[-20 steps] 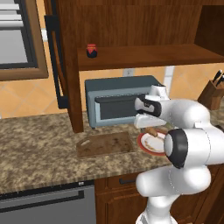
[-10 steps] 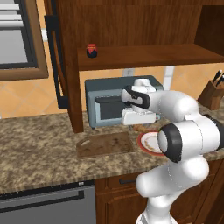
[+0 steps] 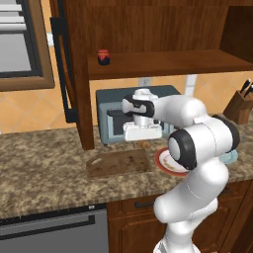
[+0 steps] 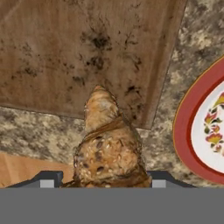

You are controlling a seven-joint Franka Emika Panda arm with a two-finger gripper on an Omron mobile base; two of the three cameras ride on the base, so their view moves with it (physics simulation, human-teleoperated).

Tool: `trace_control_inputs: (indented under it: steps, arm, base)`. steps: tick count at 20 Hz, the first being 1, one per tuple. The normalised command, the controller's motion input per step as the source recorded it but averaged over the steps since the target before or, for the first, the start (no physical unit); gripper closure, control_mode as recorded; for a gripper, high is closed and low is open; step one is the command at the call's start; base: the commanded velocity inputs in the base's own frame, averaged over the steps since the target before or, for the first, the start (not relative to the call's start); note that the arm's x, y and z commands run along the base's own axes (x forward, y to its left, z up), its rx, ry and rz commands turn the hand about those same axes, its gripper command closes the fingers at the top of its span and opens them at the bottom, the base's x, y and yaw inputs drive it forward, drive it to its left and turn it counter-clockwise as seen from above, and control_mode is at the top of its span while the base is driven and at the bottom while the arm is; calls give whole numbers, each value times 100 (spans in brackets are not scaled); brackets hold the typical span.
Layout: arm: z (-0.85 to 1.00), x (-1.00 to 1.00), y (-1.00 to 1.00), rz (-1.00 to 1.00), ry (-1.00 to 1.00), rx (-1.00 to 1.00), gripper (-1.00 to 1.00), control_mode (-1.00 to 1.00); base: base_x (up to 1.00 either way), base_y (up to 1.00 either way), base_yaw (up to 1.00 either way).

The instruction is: From the different types of pastries on the counter, select a croissant and place it on the cutting board. Then retrieve a jar of jam from the cabinet and place it alongside the croissant on the cutting board.

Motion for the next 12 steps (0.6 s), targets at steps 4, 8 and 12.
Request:
trace_control_inputs:
  steps: [4,8,12]
  arm:
    - [-9,22,28,0,0,-2,100,-100]
    - [-10,10,16,0,-12,-1,100,-100]
    - [-14,5,2,0,-17,0,100,-100]
  base:
    - [0,0,0]
    - [0,0,0]
    - [0,0,0]
